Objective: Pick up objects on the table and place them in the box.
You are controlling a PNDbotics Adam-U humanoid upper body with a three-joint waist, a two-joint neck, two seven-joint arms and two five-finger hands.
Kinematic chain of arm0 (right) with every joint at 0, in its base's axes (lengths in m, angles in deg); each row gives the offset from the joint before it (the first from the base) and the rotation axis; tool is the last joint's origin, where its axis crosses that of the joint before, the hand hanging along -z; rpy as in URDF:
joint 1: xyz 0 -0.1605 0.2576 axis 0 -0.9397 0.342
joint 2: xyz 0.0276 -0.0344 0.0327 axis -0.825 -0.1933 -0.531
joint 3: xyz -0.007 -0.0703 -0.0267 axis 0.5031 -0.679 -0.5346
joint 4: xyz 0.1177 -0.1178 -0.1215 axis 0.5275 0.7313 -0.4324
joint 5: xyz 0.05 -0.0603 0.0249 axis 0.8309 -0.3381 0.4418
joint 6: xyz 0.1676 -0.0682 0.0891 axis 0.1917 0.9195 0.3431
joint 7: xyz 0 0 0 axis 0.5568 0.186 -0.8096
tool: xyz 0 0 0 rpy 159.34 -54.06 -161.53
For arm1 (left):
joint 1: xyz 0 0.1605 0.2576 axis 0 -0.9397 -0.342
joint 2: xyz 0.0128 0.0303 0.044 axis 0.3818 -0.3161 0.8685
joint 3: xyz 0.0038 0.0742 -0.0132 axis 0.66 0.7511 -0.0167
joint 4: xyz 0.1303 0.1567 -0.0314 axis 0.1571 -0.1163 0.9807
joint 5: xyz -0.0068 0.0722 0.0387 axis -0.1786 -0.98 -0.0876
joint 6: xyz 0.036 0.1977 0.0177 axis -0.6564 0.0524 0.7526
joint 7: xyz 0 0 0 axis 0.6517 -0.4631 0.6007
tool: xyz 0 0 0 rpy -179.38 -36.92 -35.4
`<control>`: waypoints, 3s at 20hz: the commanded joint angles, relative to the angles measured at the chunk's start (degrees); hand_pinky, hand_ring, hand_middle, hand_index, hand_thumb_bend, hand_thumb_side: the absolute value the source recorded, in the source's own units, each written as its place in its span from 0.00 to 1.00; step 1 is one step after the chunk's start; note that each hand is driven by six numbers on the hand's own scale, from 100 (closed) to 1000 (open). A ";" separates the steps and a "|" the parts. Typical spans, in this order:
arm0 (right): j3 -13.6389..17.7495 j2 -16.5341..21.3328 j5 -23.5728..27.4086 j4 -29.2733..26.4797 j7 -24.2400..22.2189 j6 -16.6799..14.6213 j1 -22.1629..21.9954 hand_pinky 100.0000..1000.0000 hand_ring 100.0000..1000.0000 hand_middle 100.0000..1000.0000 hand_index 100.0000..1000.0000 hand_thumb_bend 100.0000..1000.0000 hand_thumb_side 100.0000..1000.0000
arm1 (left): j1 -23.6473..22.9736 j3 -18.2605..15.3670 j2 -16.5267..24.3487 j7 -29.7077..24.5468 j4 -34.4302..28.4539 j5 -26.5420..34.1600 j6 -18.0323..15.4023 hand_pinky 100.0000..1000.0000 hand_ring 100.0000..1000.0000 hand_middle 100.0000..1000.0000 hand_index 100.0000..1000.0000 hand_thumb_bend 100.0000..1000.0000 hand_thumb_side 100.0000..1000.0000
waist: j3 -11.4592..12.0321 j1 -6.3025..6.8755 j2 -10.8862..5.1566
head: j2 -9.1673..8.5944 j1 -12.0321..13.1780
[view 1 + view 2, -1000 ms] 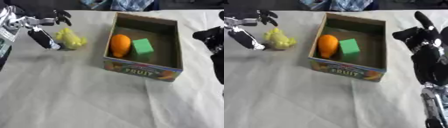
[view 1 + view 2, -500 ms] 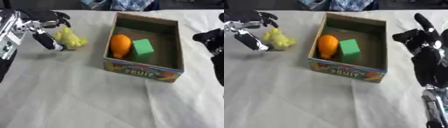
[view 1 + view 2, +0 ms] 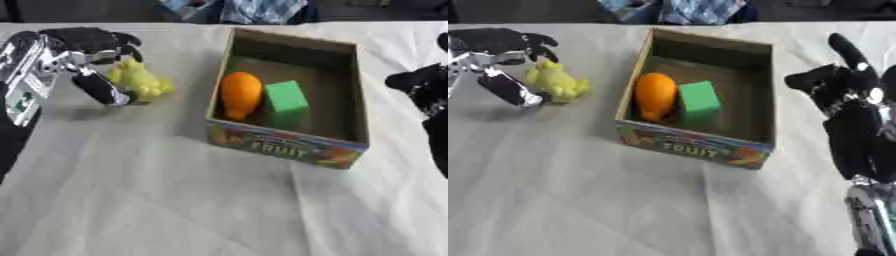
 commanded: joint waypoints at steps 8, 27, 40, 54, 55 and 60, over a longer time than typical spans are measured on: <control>0.10 0.13 -0.41 -1.17 -0.31 0.10 0.71 0.78 0.68 0.53 0.98 0.29 1.00 | 0.90 -1.04 0.32 0.35 1.63 -1.03 -0.05 0.57 0.76 1.00 0.85 0.23 0.35 | -0.31 0.00 -0.74 | -1.06 0.43; -0.02 -0.54 -0.64 -1.17 -0.98 0.49 0.72 0.78 0.68 0.52 0.98 0.29 1.00 | 0.44 -2.33 -0.68 7.08 4.62 -3.90 2.36 0.46 0.67 1.00 0.75 0.05 0.28 | -0.83 -0.12 -0.22 | -1.72 0.90; 0.03 -0.43 -0.38 -1.17 -0.99 0.58 0.54 0.78 0.68 0.52 0.98 0.30 1.00 | 0.64 -1.55 -0.16 8.34 3.51 -2.81 3.62 0.32 0.55 1.00 0.68 0.00 0.07 | -0.54 -0.10 -0.87 | -0.90 0.57; 0.13 0.24 1.05 -1.17 -0.34 0.00 0.62 0.78 0.68 0.52 0.98 0.29 1.00 | 2.00 -0.11 -0.07 9.99 -6.42 -0.63 5.66 0.15 0.45 1.00 0.62 0.00 0.01 | 0.04 -0.42 -2.45 | 0.74 0.90; 0.11 0.27 1.17 -1.17 -0.33 -0.01 0.66 0.78 0.68 0.52 0.97 0.29 1.00 | 2.25 0.09 -0.30 9.97 -7.48 -0.09 5.71 0.15 0.45 1.00 0.62 0.00 0.02 | 0.04 -0.41 -2.54 | 0.76 0.94; 0.13 0.37 1.57 -1.17 -0.22 -0.10 0.74 0.78 0.68 0.52 0.97 0.29 1.00 | 3.00 0.76 -1.82 9.64 -12.07 2.25 6.98 0.12 0.44 1.00 0.62 0.00 0.07 | 0.07 -0.43 -2.79 | 0.82 0.96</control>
